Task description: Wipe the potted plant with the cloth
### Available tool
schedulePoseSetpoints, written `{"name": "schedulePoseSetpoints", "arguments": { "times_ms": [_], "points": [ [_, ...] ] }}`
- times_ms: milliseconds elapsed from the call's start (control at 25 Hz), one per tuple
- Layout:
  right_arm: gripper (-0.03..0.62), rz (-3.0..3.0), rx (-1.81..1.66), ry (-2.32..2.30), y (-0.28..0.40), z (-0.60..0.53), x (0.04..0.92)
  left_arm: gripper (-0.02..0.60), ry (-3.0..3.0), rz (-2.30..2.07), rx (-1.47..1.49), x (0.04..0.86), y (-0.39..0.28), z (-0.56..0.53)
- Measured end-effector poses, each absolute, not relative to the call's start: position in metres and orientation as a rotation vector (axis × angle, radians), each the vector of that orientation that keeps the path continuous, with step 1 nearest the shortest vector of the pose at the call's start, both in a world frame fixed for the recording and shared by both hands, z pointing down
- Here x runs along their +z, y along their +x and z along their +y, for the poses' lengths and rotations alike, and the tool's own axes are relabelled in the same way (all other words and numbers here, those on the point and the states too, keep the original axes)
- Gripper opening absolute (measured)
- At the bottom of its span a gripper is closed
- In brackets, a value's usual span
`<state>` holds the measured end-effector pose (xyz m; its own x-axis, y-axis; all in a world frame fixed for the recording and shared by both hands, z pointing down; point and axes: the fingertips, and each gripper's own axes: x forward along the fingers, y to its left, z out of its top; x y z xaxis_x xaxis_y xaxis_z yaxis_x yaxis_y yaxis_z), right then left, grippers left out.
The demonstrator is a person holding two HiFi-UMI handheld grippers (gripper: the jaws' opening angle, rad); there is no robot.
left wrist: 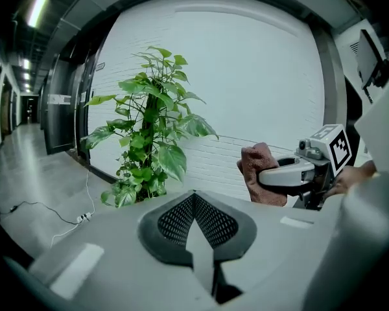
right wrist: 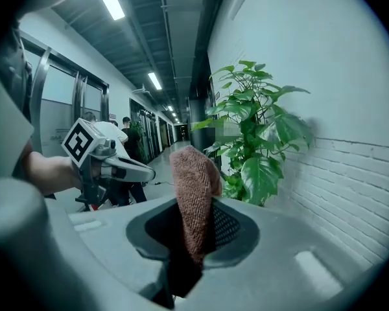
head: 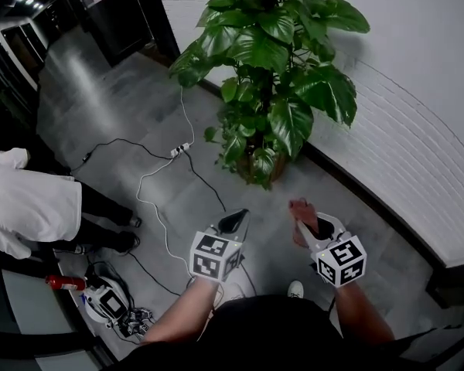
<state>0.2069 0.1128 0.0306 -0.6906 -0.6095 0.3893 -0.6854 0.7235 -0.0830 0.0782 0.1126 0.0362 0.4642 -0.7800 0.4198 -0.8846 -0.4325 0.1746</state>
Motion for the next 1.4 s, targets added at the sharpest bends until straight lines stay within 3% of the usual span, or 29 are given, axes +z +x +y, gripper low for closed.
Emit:
{"name": "schedulePoseSetpoints", "arguments": {
  "times_ms": [560, 1400],
  "points": [
    [0.063, -2.567, 0.315, 1.052, 0.167, 0.148, 0.03, 0.017, 2.402, -1.351, 0.396, 0.039, 0.037, 0.135],
    [0.063, -2.567, 0.319, 1.012, 0.175, 0.158, 0.032, 0.017, 2.39, -1.366, 0.351, 0.036, 0.049, 0.145]
  ]
}}
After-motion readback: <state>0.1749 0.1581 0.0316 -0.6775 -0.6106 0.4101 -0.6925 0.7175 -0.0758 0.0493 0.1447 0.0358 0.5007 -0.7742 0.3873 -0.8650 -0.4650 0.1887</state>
